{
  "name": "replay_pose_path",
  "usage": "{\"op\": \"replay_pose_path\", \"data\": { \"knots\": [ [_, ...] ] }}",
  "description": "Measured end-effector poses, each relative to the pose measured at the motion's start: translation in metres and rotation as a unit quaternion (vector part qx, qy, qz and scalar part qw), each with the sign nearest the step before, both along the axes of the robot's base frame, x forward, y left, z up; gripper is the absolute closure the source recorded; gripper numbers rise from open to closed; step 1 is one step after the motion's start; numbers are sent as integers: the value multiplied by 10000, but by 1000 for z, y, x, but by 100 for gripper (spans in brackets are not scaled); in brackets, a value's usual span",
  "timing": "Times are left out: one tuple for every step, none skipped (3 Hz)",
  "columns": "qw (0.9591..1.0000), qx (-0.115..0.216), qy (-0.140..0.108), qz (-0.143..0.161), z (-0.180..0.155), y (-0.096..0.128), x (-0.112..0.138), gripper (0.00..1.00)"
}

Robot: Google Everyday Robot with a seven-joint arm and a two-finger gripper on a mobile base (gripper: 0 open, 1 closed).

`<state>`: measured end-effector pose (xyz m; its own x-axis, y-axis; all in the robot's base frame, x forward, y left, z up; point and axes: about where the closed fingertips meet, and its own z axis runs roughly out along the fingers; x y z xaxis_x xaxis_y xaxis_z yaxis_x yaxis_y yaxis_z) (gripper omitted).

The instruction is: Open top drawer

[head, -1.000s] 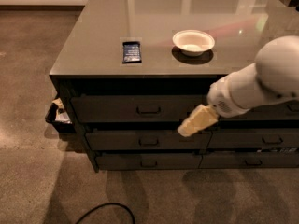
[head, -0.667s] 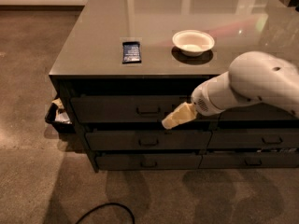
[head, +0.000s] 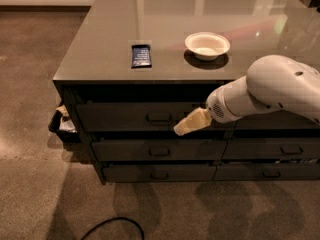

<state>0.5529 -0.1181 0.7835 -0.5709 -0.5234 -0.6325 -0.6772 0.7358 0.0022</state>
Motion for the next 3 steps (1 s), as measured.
{"op": "replay_pose_path", "data": {
  "knots": [
    [9997,146,-34,-213,-2,-2,5,0],
    [9981,344,-32,-515,-14,1,25,0],
    [9950,531,39,-847,-36,7,51,0]
  ]
}}
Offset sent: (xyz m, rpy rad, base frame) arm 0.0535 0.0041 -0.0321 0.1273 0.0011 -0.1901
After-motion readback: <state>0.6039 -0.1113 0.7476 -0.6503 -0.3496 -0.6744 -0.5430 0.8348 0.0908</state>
